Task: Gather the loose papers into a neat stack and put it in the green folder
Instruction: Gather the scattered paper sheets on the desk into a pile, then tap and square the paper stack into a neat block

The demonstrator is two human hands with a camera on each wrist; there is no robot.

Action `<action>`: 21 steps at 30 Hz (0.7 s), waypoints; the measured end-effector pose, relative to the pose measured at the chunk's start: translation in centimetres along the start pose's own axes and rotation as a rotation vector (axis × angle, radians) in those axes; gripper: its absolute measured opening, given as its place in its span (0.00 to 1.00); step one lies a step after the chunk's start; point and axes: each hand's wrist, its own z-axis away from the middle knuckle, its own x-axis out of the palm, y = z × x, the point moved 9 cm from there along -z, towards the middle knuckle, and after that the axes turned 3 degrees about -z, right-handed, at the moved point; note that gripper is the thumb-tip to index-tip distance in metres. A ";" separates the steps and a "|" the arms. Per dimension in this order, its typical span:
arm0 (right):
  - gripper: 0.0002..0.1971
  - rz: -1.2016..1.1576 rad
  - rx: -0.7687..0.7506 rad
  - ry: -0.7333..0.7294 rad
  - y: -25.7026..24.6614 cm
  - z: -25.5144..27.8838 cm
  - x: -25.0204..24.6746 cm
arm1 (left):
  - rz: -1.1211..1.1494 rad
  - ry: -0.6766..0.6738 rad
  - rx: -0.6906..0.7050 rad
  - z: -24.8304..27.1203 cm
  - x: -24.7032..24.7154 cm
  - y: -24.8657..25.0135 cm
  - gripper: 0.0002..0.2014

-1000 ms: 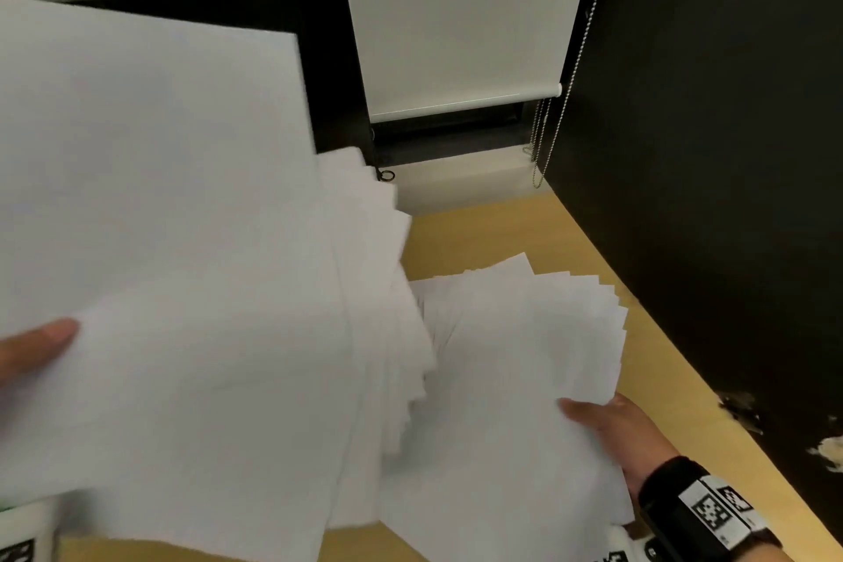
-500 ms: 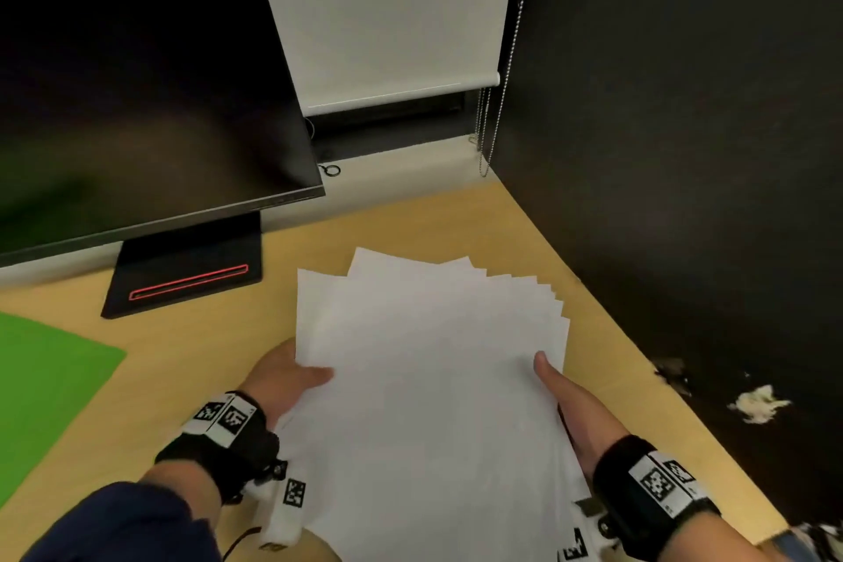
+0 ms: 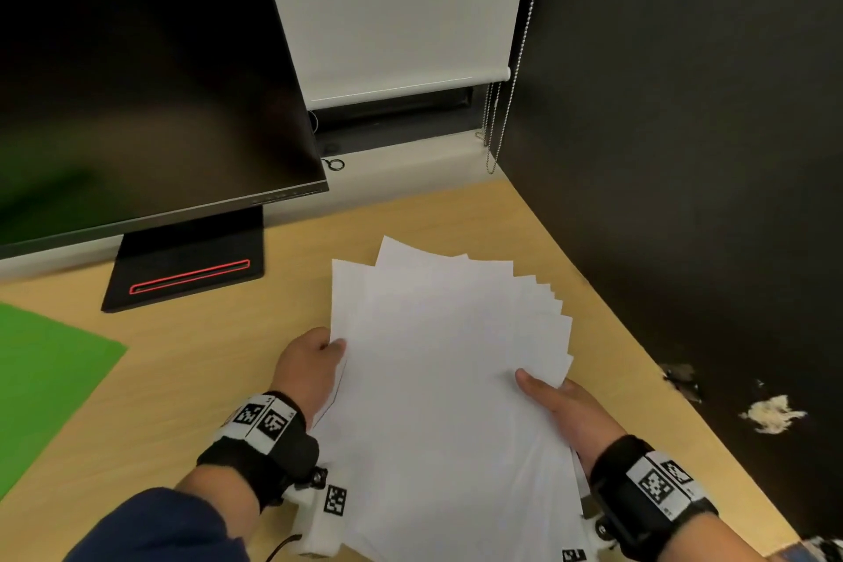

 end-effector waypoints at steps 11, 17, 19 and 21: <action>0.15 -0.039 -0.004 0.003 0.2 -0.2 0.0 | -0.038 -0.096 0.097 2.3 0.9 1.8 0.19; 0.18 -0.068 -0.059 0.064 0.7 -0.5 -0.1 | -0.187 -0.079 0.122 5.3 1.9 1.4 0.33; 0.17 -0.084 -0.070 0.066 0.5 -0.3 0.0 | -0.123 -0.099 0.126 6.1 2.2 1.6 0.37; 0.13 -0.119 -0.073 0.052 0.4 0.0 -0.1 | -0.078 -0.056 0.100 6.1 1.0 1.5 0.36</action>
